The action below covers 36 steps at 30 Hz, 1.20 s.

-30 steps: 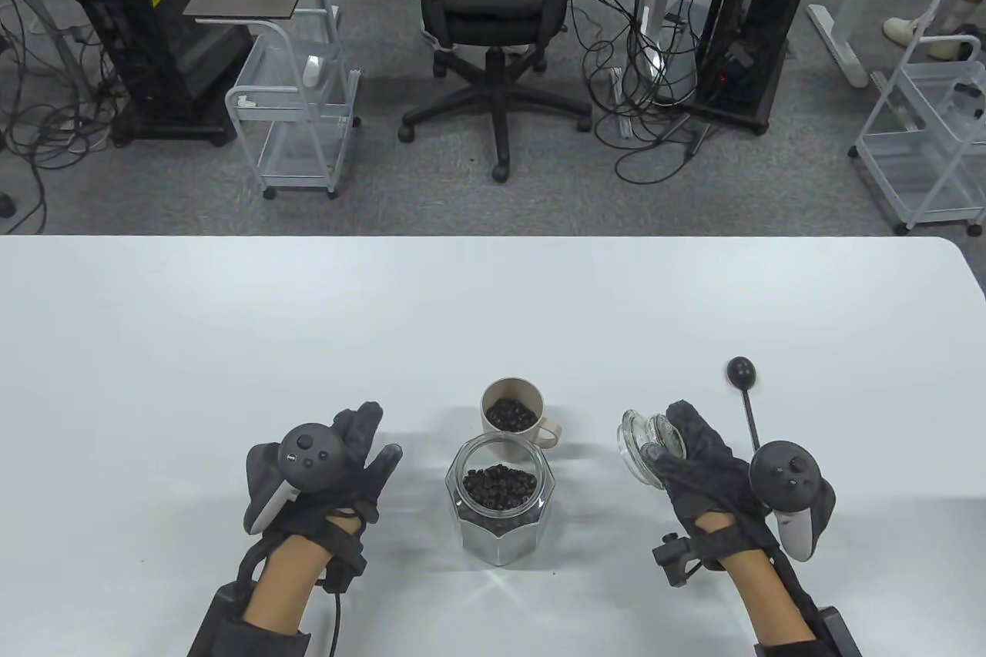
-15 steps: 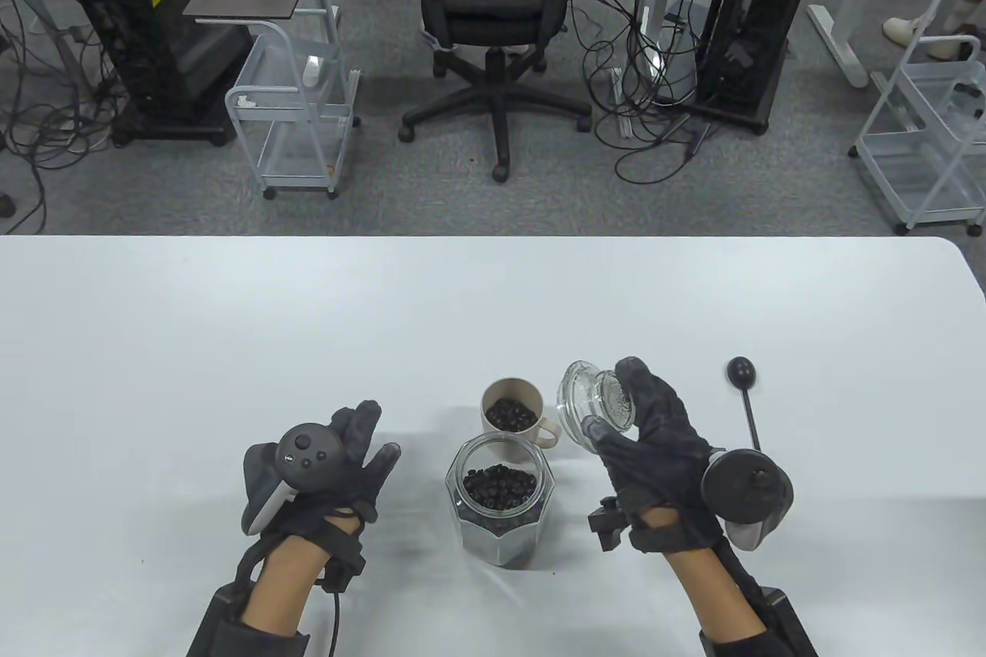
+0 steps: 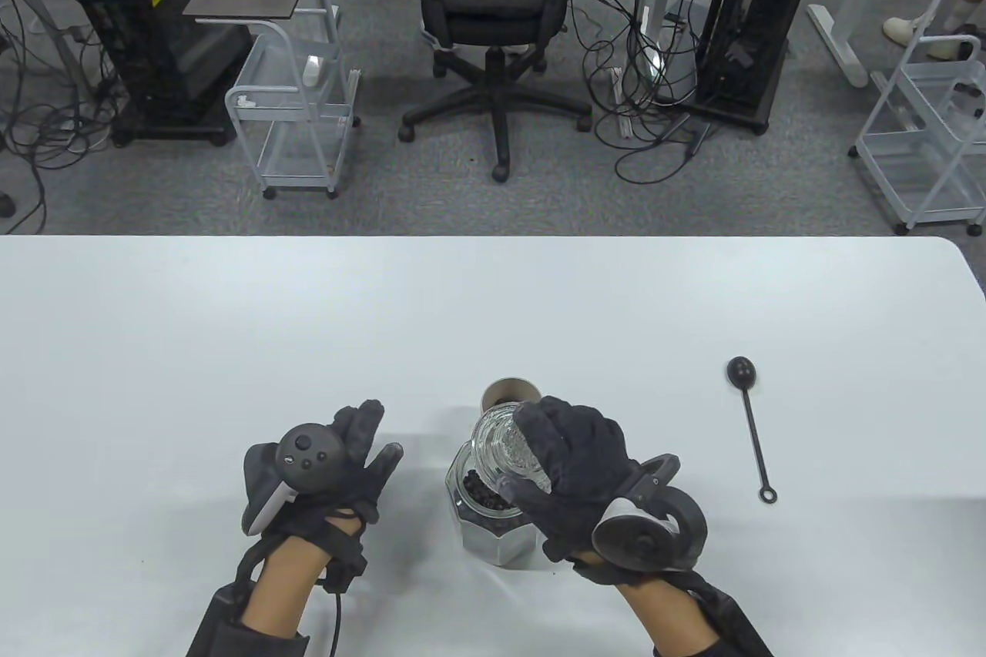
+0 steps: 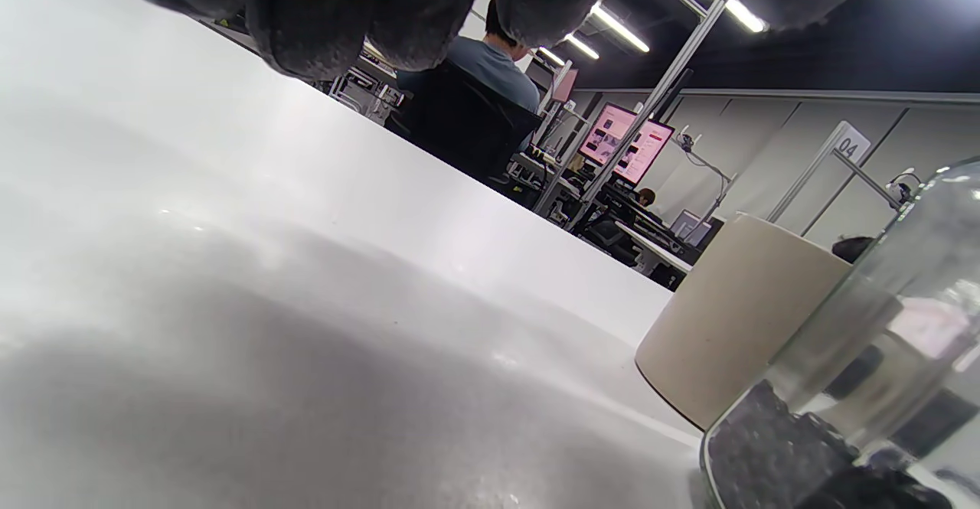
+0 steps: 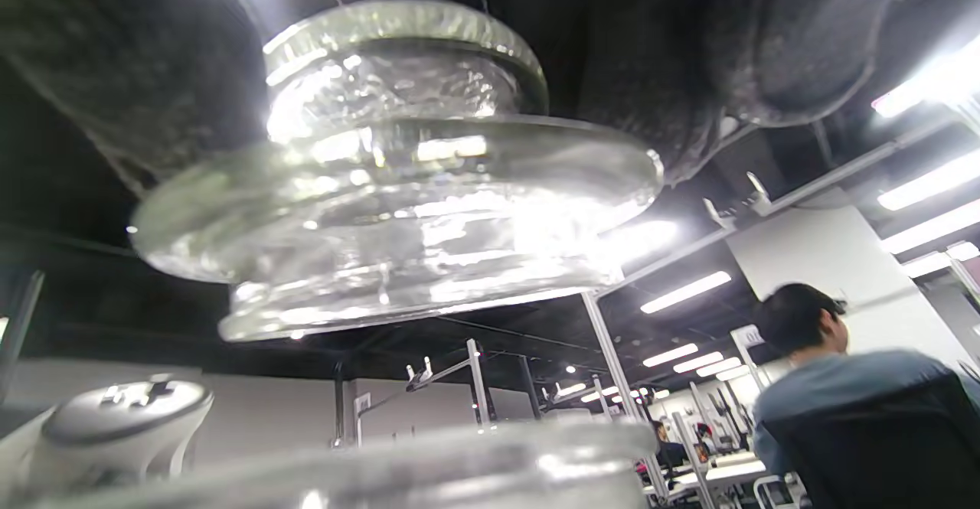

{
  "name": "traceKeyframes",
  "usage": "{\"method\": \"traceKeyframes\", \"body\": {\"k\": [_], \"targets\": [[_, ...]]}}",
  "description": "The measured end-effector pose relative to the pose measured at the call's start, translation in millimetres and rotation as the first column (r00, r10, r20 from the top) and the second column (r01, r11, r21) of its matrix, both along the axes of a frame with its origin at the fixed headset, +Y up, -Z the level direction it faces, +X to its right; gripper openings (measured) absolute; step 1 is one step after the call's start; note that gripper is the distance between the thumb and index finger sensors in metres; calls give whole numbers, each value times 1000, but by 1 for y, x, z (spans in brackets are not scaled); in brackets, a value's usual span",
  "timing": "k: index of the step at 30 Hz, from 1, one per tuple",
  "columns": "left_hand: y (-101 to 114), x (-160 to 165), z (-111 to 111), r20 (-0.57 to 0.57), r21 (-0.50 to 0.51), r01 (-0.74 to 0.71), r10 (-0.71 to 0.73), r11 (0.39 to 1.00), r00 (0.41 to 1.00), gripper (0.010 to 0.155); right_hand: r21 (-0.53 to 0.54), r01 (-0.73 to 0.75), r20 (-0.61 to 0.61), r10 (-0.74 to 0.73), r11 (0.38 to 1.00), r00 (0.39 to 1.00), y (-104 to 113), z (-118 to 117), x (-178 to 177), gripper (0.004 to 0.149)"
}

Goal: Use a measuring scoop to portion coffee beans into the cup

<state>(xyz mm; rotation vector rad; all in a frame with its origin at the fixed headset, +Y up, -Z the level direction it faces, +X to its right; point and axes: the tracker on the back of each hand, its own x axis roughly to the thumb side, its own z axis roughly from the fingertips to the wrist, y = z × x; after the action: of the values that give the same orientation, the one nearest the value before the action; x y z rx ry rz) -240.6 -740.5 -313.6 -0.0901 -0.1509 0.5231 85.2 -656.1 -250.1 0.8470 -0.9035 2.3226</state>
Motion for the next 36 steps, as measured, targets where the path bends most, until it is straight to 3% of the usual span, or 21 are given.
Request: {"method": "traceKeyframes", "body": {"k": [10,36], "targets": [[0,1,0,5,-7,1,-1,1000,1000,80,-29,-88,-40,87,996,995,-7,3,-13,74],[0,2,1,11,-5,-1,2,1000,1000,80,-108,-70,-52,65,992,997,-18,-4,-13,71]]}}
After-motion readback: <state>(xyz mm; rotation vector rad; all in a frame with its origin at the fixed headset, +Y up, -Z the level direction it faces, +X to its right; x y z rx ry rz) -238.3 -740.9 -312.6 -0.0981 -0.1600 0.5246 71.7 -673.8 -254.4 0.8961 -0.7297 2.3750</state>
